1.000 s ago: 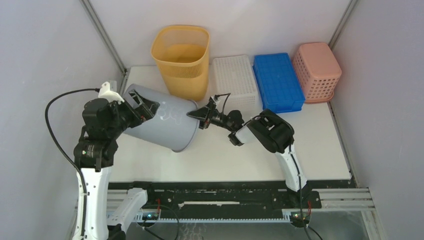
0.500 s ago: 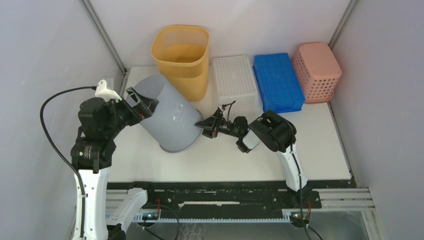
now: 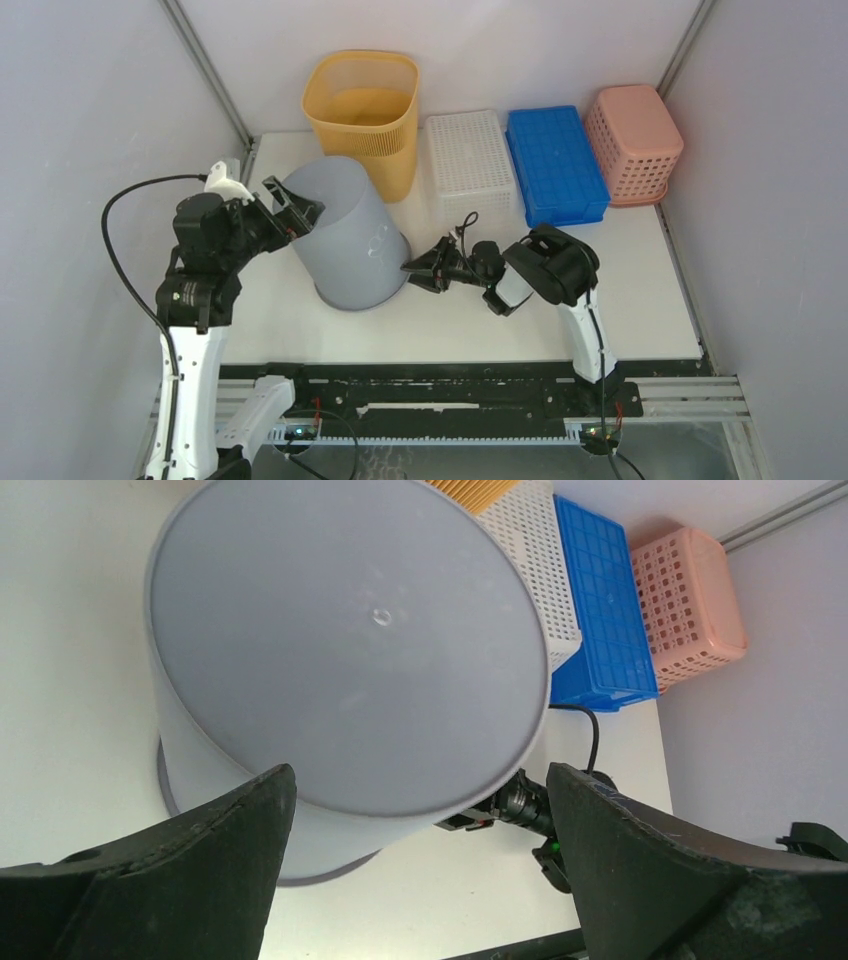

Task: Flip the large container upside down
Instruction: Turn the container upside down at the center of the board.

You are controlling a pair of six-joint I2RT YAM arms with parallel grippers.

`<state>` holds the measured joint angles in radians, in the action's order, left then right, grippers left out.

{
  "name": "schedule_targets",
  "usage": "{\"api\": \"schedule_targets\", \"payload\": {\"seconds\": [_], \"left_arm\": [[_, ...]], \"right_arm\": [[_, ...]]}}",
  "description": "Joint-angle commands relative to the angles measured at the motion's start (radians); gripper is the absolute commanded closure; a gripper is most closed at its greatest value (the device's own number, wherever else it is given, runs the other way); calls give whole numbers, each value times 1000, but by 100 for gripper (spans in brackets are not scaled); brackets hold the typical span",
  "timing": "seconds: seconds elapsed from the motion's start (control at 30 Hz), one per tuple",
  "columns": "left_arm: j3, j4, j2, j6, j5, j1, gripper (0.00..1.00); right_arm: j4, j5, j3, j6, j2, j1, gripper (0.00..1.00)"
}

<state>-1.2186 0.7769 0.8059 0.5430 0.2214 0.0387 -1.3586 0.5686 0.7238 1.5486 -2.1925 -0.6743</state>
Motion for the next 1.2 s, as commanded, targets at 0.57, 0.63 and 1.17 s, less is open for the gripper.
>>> {"api": "schedule_targets", "payload": {"seconds": [0.57, 0.63, 1.17], "left_arm": [[94, -75, -5, 11, 19, -6, 0], [94, -75, -7, 8, 19, -6, 0], [104, -53, 7, -27, 8, -5, 0]], "right_arm": [[563, -57, -43, -296, 273, 39, 45], [629, -58, -43, -351, 322, 39, 45], [1297, -6, 54, -849, 712, 19, 43]]}}
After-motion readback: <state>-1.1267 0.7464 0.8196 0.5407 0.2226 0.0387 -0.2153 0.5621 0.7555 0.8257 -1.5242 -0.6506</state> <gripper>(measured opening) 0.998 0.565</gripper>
